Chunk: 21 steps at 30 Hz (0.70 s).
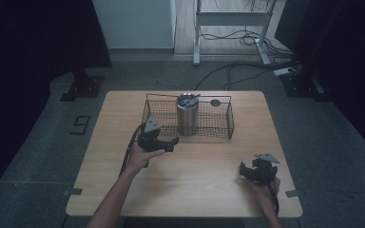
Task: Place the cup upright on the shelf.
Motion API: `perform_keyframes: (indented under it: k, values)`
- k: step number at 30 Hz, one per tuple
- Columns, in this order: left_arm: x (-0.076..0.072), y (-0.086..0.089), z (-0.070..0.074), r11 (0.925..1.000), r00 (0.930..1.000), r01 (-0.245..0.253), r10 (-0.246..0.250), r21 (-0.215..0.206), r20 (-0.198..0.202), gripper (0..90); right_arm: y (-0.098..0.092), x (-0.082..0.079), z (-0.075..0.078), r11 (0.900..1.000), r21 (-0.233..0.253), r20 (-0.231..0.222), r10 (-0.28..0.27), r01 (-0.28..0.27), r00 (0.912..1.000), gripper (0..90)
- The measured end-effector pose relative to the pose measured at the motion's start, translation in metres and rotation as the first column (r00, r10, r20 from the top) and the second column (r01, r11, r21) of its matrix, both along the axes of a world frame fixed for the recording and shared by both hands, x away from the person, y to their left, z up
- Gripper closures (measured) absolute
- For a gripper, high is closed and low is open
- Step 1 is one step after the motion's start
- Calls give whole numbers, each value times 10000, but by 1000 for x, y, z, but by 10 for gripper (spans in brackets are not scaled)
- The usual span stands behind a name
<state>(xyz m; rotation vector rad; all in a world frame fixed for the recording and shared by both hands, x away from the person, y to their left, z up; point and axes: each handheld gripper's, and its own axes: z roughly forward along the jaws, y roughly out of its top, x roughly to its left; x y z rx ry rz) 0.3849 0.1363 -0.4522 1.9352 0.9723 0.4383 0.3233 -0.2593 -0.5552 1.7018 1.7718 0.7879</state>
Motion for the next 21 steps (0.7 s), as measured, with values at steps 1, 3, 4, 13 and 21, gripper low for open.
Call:
perform_keyframes:
  k: [1,3,4,13,21]
  values:
    - [-3,2,-1,10000,10000,-19,19,13,-12,60,0,0,0,10000,0,-1,-2,2,10000,130]
    - [-8,6,-4,10000,10000,-42,42,7,-10,62,0,0,0,10000,1,-2,-2,2,10000,130]
    - [-11,9,-6,10000,10000,-67,67,-33,-55,62,0,0,0,10000,3,-3,-5,5,10000,129]
    - [-33,24,-25,9999,9994,69,-64,142,-340,66,0,0,0,10000,12,-5,-14,14,10000,129]
    - [-36,28,-29,9997,9986,-164,173,180,-490,78,0,0,0,10000,14,-2,-29,29,10000,129]
